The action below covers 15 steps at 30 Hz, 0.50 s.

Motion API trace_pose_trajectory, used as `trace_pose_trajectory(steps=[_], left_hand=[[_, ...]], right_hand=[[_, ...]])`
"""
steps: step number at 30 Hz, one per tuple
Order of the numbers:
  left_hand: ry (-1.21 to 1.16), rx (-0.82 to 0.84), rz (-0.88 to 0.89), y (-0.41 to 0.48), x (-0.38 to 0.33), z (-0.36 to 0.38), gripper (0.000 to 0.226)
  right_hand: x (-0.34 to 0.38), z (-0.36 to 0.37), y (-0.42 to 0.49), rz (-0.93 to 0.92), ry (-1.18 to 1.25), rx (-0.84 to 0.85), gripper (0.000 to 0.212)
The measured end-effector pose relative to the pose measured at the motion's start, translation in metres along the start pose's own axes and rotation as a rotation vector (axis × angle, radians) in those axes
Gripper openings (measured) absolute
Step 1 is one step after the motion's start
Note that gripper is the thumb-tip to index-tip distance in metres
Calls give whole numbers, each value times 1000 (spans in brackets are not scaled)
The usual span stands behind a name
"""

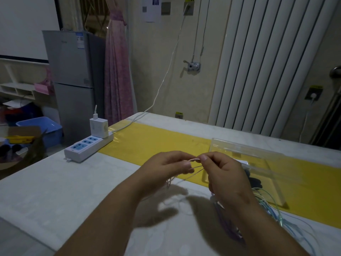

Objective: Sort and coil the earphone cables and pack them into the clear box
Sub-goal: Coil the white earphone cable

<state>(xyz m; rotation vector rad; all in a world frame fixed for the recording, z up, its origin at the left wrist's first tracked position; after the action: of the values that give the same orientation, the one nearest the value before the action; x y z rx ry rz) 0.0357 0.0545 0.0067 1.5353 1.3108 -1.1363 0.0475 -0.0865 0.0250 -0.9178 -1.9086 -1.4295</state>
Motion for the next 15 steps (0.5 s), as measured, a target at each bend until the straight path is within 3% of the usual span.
trace_pose_trajectory(steps=[4, 7, 11, 15], left_hand=[[480, -112, -38, 7, 13, -3, 15], [475, -324, -43, 9, 12, -27, 24], [510, -611, -60, 0, 5, -56, 25], [986, -802, -189, -4, 7, -73, 10]], right_hand=[[-10, 0, -1, 72, 201, -73, 21], [-8, -9, 1, 112, 485, -232, 22], [3, -35, 6, 56, 633, -416, 22], [2, -37, 6, 41, 625, -441, 23]])
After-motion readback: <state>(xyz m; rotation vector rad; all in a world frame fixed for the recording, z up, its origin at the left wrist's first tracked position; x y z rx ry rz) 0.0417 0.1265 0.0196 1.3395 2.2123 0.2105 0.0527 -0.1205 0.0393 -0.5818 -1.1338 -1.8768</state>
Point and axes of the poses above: each hand's wrist, its own y-axis towards the middle knuckle, its own z-axis out of the palm, x = y × z, the point moved 9 cm from there along y, towards the middle knuckle, and after that the axes turned 13 degrees about -z, right-handed, at the moved point
